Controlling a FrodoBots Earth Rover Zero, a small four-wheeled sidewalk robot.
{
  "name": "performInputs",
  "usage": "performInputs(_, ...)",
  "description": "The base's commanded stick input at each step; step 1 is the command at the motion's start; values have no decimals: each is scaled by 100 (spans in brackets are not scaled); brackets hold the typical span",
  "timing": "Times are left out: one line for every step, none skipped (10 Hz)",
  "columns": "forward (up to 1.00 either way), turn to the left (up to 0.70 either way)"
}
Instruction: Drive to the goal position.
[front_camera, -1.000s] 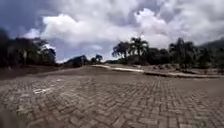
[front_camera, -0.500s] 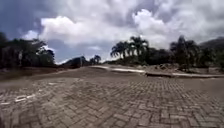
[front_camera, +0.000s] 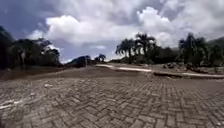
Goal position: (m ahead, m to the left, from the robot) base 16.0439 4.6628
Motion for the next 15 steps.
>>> performInputs(100,0)
performInputs(100,0)
performInputs(100,0)
performInputs(100,0)
performInputs(100,0)
performInputs(100,0)
performInputs(100,0)
performInputs(100,0)
performInputs(100,0)
performInputs(100,19)
performInputs(100,12)
performInputs(100,13)
performInputs(100,11)
performInputs(100,17)
performInputs(100,27)
